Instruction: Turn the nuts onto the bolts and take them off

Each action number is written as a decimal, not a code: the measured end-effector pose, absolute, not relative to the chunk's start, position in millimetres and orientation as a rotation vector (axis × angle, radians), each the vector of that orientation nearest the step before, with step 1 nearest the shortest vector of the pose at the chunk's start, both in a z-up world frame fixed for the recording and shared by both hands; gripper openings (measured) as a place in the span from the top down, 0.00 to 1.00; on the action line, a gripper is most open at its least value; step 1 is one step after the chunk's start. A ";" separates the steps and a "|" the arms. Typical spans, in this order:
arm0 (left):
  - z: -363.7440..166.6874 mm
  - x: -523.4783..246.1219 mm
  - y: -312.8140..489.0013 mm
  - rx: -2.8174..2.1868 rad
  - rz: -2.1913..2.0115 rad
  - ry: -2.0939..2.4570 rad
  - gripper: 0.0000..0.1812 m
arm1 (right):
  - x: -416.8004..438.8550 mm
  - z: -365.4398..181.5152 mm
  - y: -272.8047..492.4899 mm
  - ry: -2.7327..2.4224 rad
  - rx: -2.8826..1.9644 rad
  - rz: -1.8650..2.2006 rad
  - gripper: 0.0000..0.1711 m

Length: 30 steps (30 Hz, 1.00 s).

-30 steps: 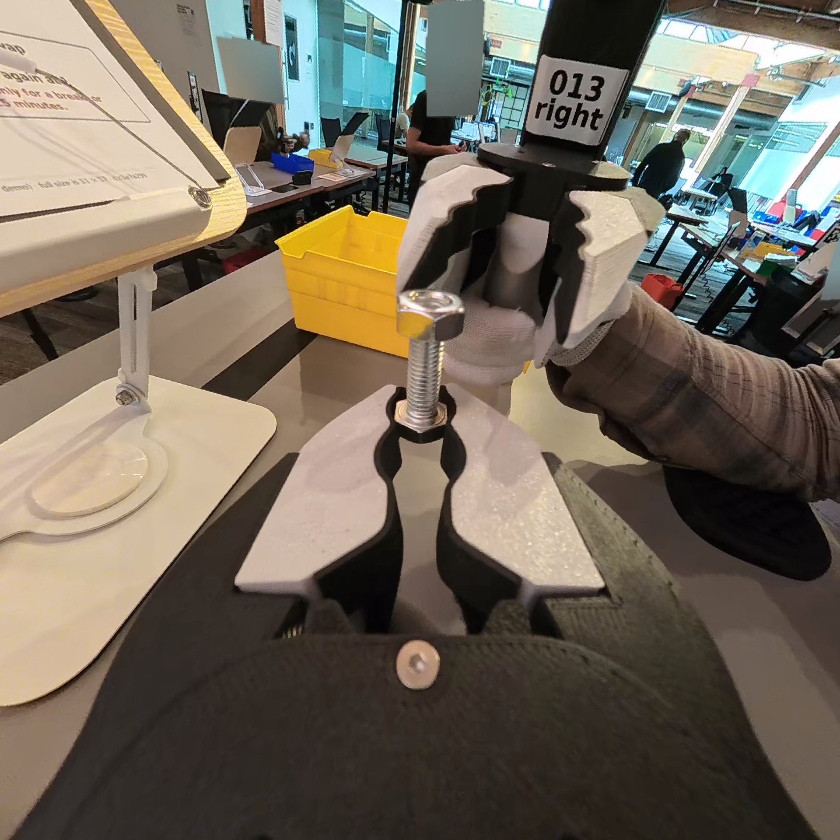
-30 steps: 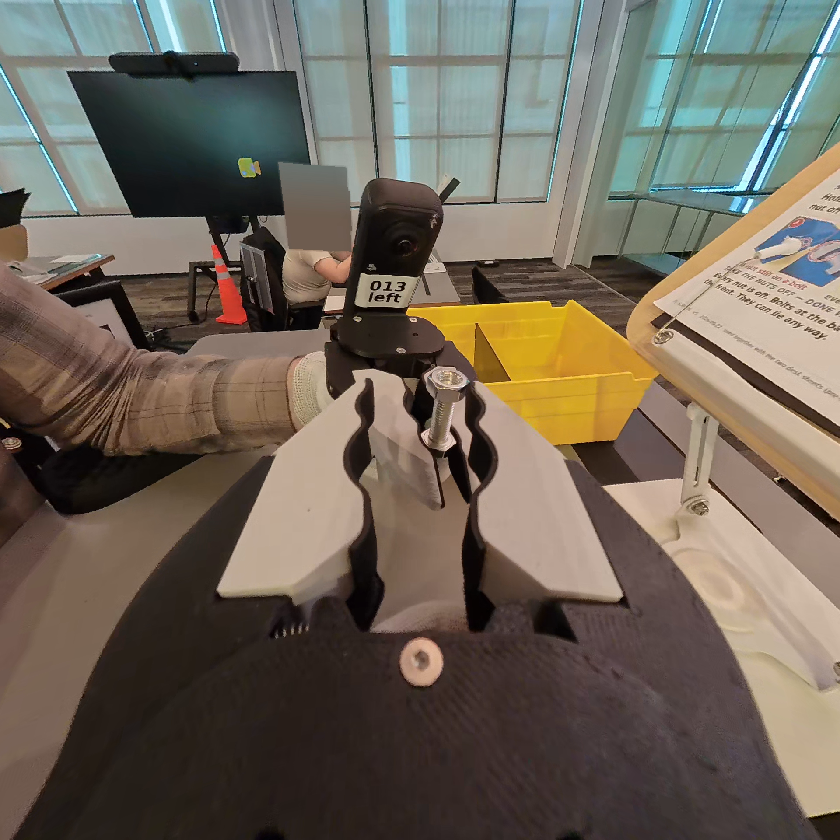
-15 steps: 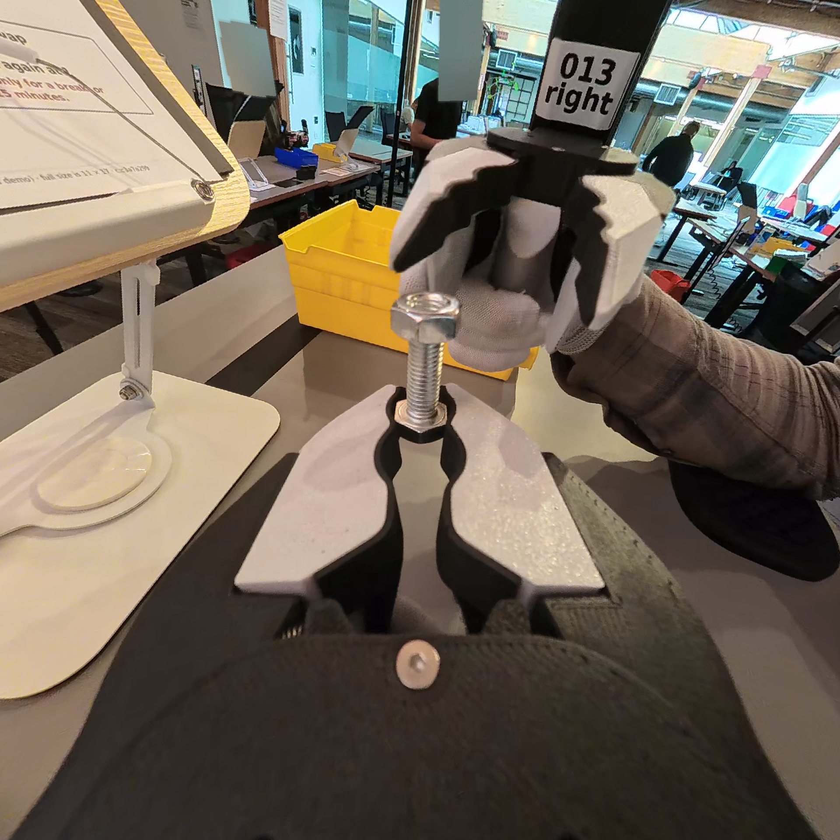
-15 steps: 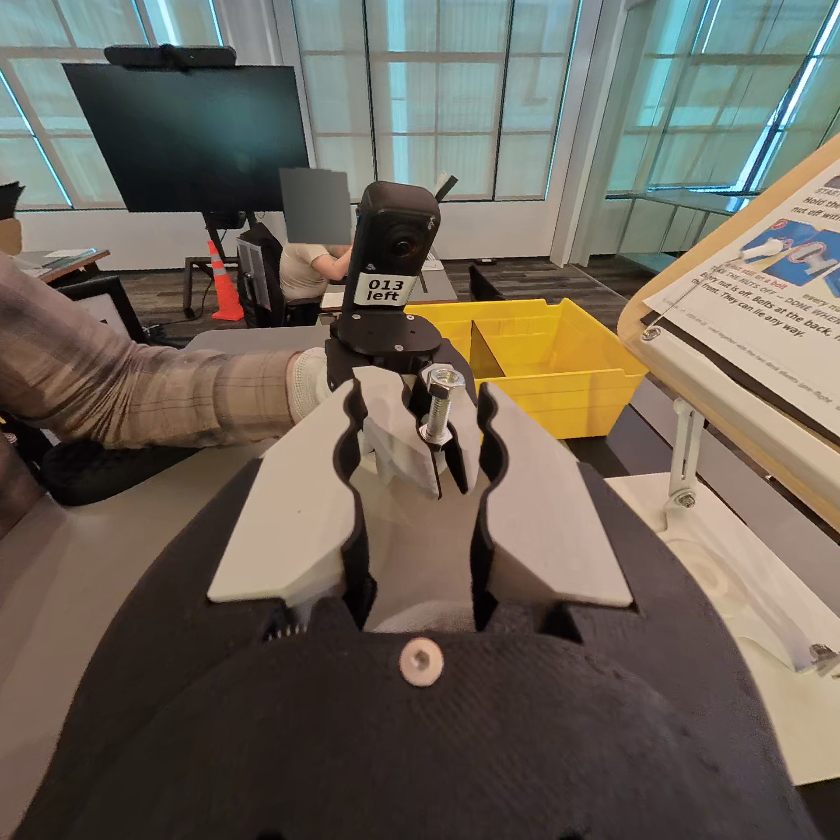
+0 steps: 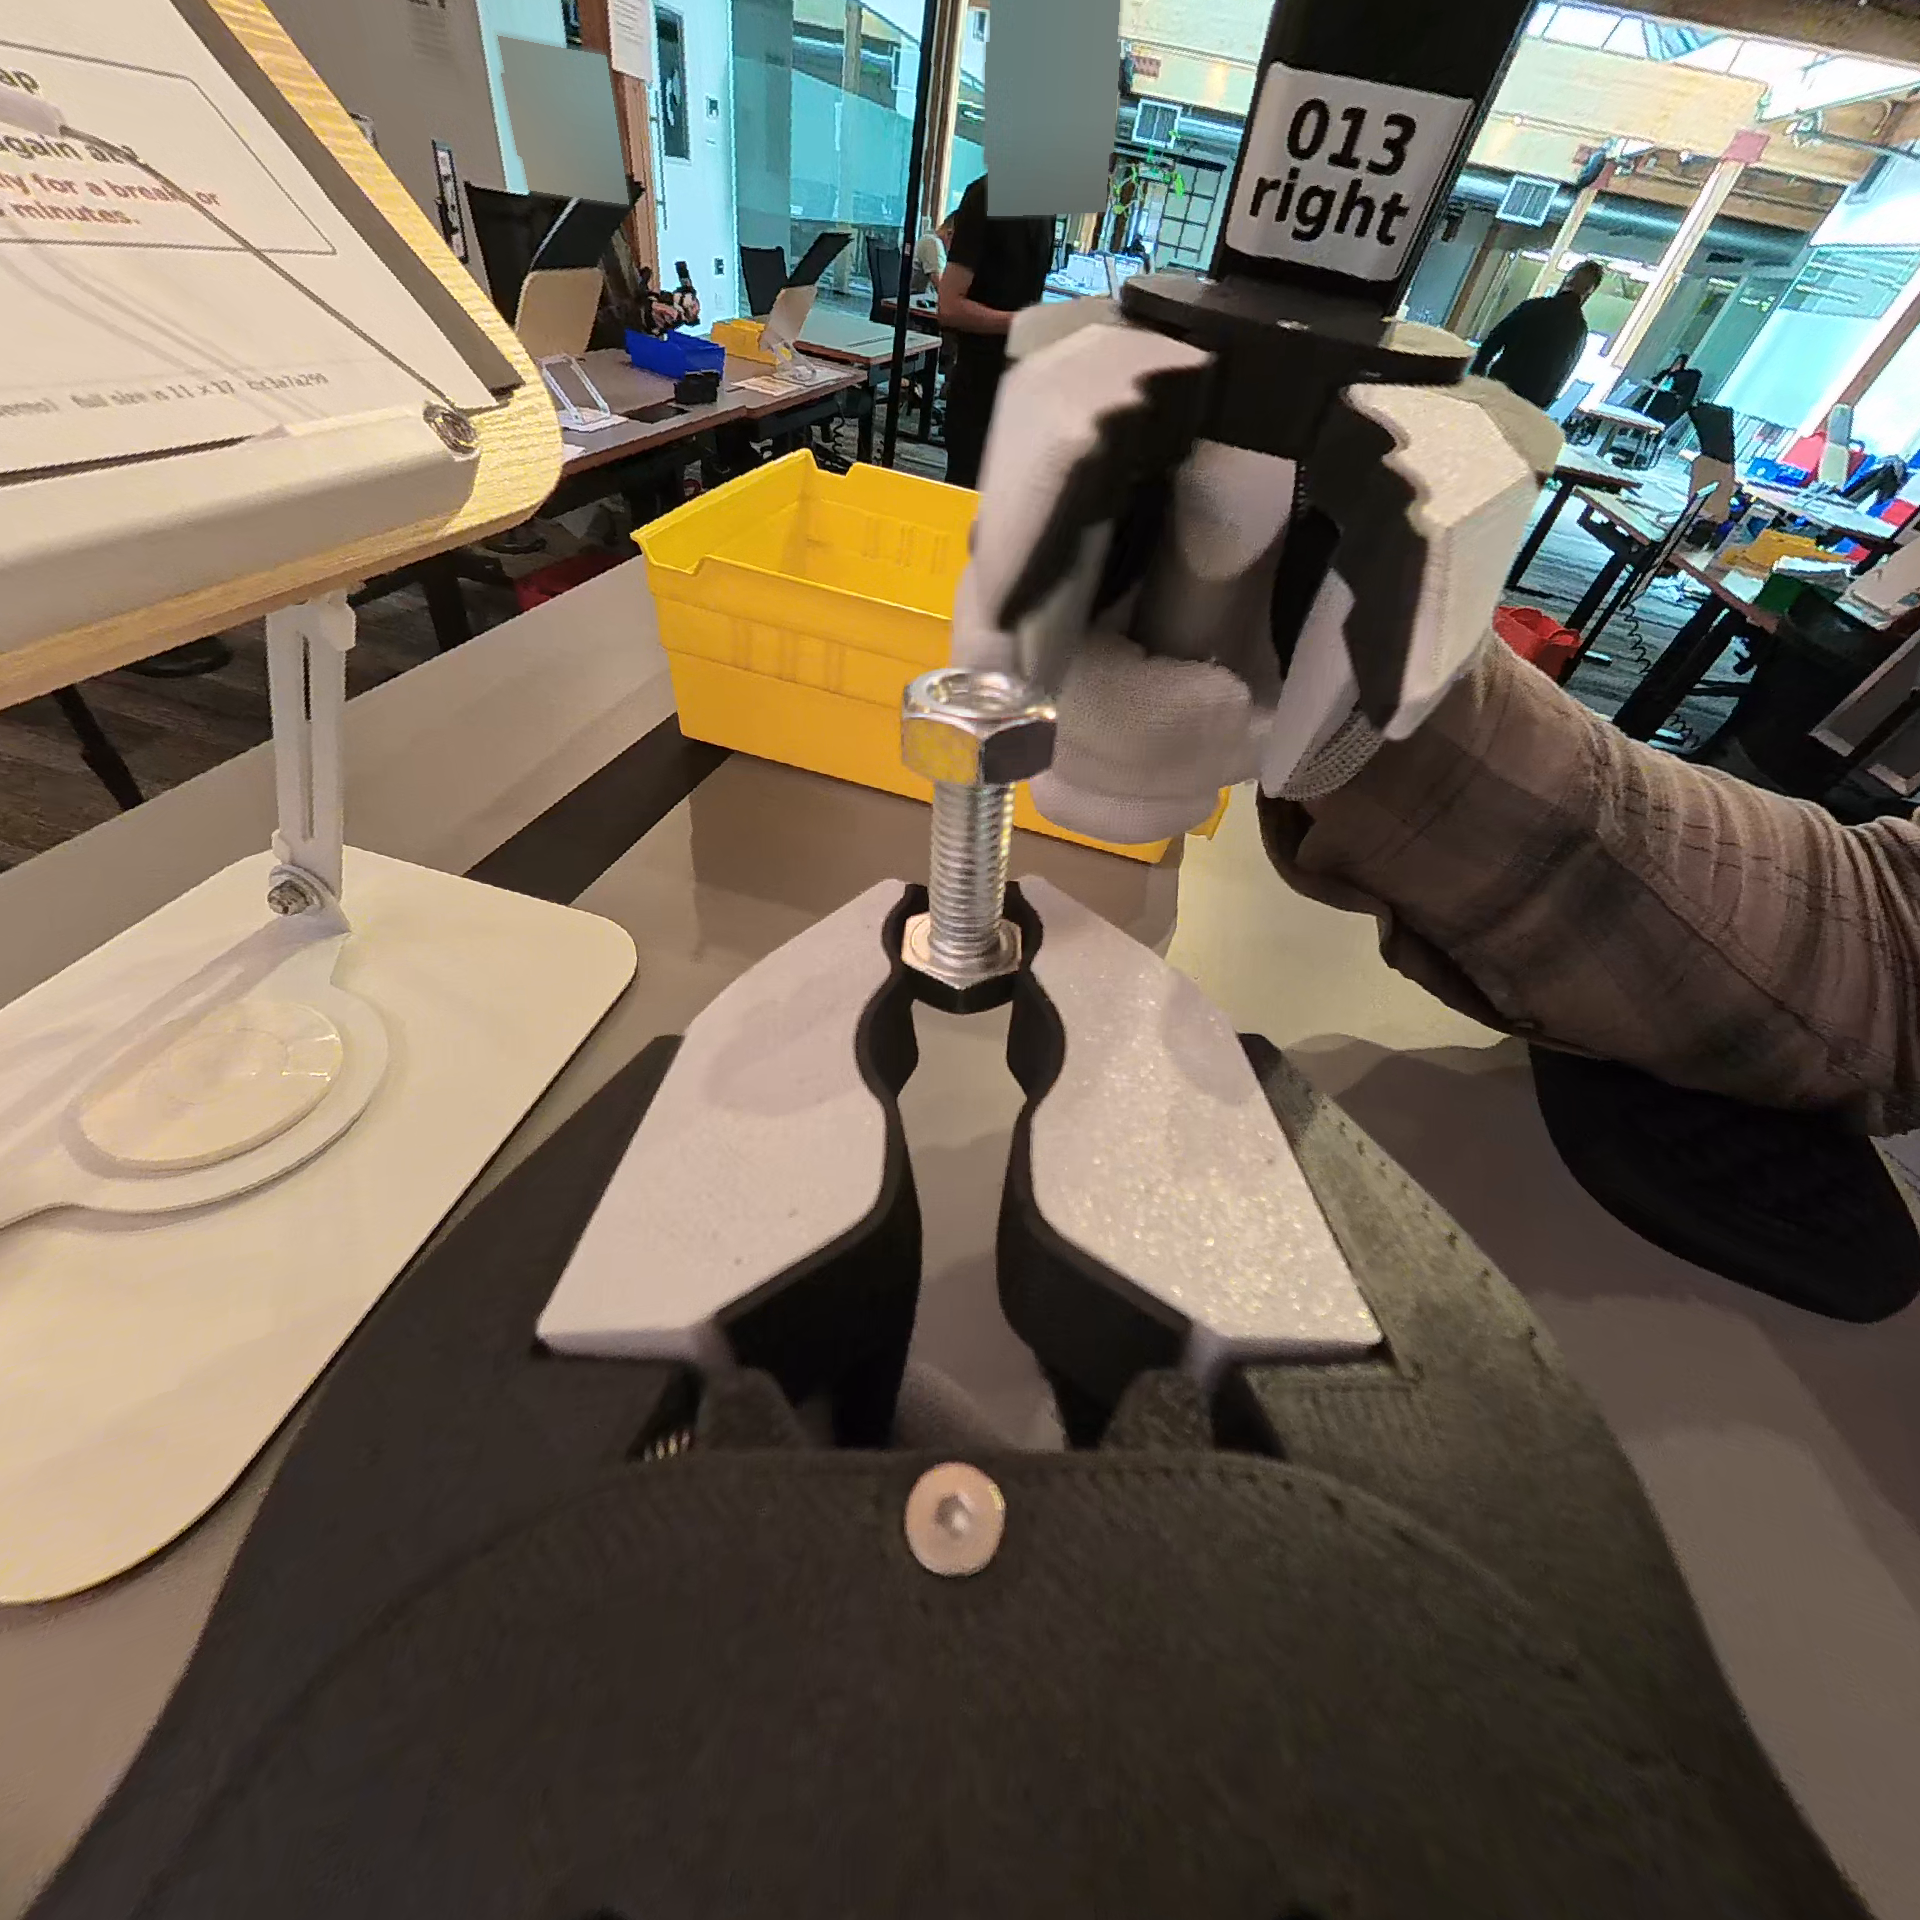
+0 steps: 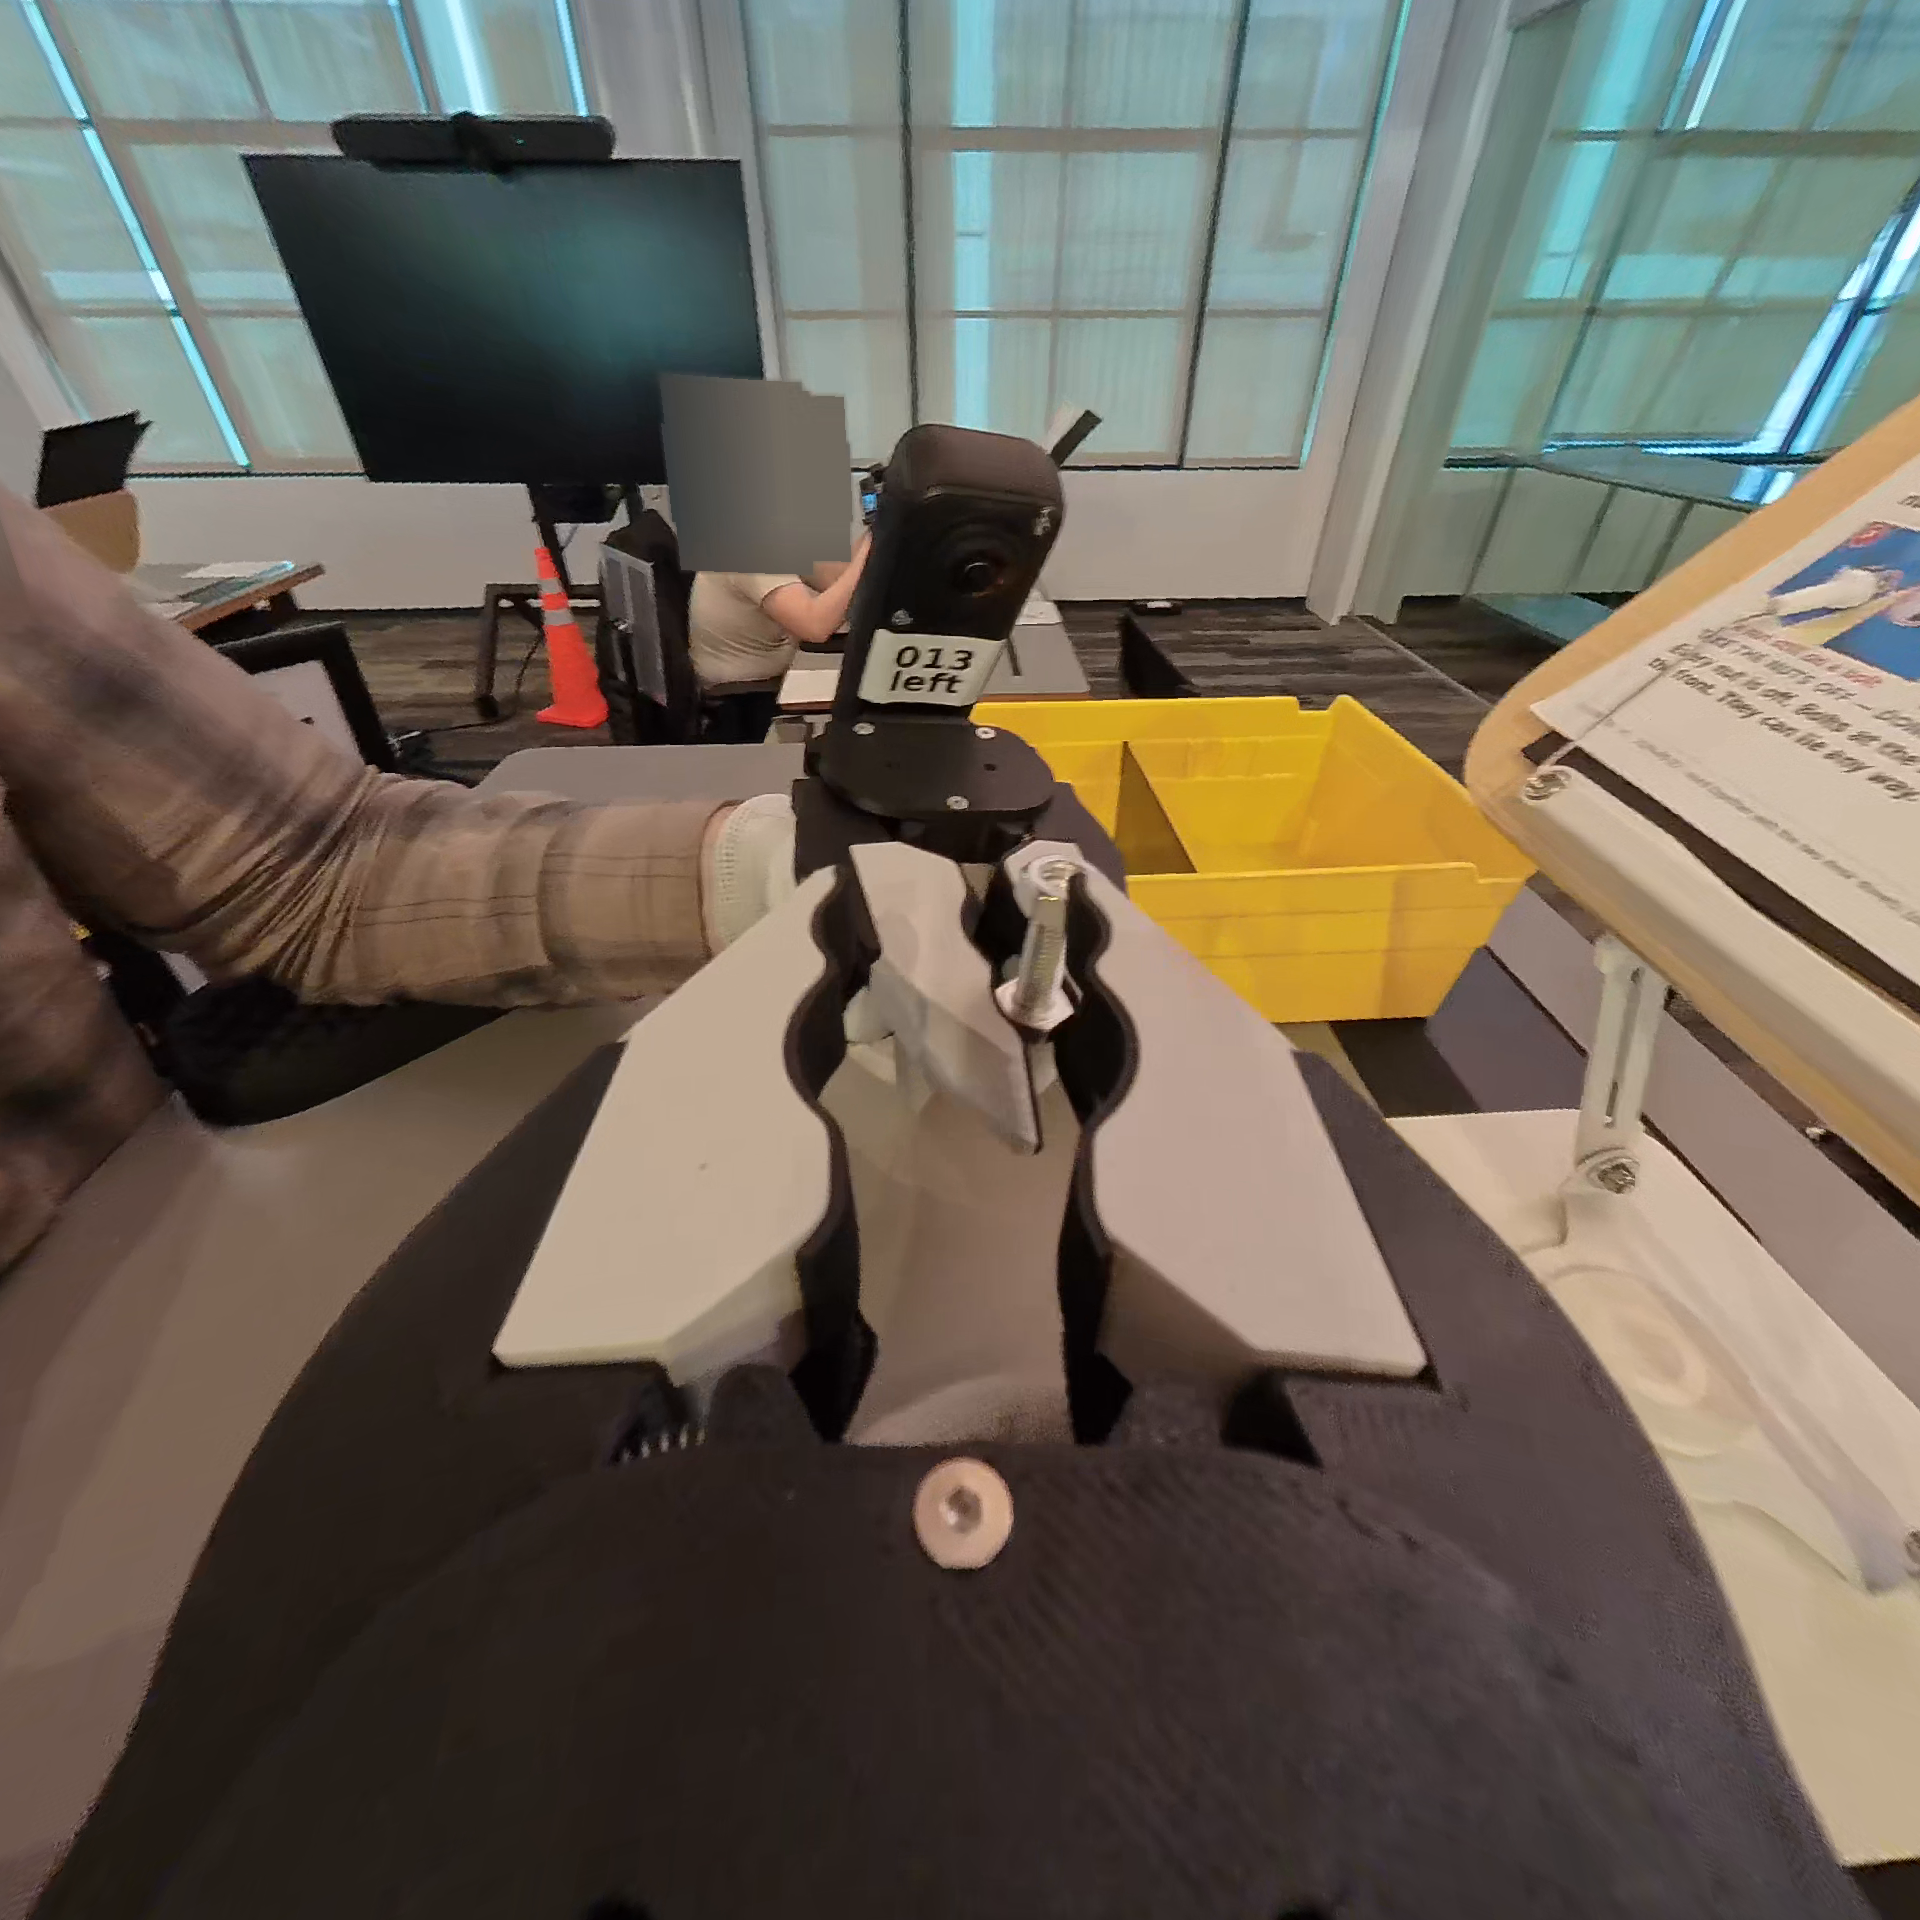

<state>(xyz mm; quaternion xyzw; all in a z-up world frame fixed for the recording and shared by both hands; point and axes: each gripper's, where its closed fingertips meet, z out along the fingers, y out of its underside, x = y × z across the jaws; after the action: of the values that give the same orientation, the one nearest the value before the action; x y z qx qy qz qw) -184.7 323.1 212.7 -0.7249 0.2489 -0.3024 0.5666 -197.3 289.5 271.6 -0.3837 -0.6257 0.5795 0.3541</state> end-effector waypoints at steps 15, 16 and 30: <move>221.0 -163.0 306.0 -1.632 -0.758 0.720 0.92 | -207.6 266.9 279.6 -1.624 -0.971 1.512 0.91; 221.9 -163.2 306.6 -1.629 -0.758 0.713 0.92 | -208.2 267.5 279.6 -1.620 -0.972 1.509 0.90; 216.5 -217.1 352.5 -1.739 -0.337 0.349 0.92 | -248.9 262.8 321.6 -1.343 -1.247 1.216 0.91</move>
<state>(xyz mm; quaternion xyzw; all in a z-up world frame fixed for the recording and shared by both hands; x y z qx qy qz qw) -217.1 352.5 216.5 -0.7563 0.1516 -0.1466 0.6193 -248.9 321.6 262.8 -0.5051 -0.5441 0.4928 0.4538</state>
